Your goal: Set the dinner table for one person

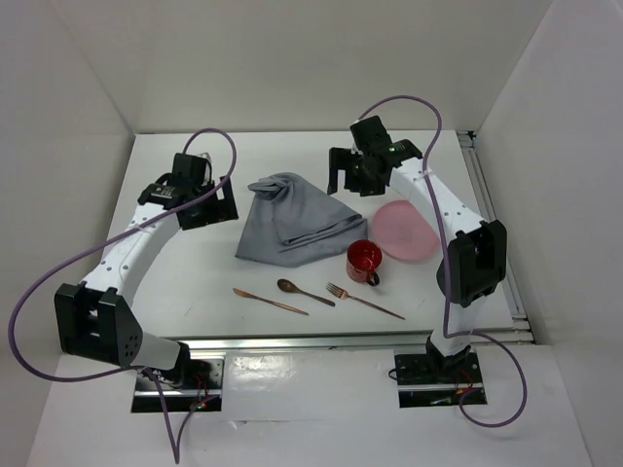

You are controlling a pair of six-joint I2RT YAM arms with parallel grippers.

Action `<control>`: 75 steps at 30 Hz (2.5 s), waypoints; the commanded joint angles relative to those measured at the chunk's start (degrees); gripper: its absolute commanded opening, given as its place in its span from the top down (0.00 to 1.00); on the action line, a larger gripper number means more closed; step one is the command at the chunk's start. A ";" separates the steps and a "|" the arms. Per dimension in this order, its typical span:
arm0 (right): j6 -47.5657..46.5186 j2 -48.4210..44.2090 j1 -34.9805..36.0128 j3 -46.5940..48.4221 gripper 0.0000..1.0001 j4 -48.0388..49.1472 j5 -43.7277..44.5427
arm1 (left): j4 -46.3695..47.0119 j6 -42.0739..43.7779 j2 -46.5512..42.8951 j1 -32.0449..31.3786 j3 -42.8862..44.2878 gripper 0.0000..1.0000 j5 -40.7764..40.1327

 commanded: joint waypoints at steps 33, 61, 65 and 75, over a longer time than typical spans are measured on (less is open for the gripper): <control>-3.27 7.36 8.09 10.99 0.13 3.23 0.80 | 13.22 -8.32 21.35 -0.55 -6.99 0.15 11.01; -39.32 28.02 15.56 14.16 0.11 40.76 -1.66 | 13.23 -5.87 23.73 7.10 -3.58 1.00 28.34; -38.70 31.53 15.56 19.67 0.14 41.38 -1.06 | 12.70 -5.87 24.34 7.10 -2.08 1.00 29.65; -35.01 39.80 14.95 28.82 0.22 40.94 -4.21 | 12.17 -5.87 24.44 8.24 0.03 1.00 32.03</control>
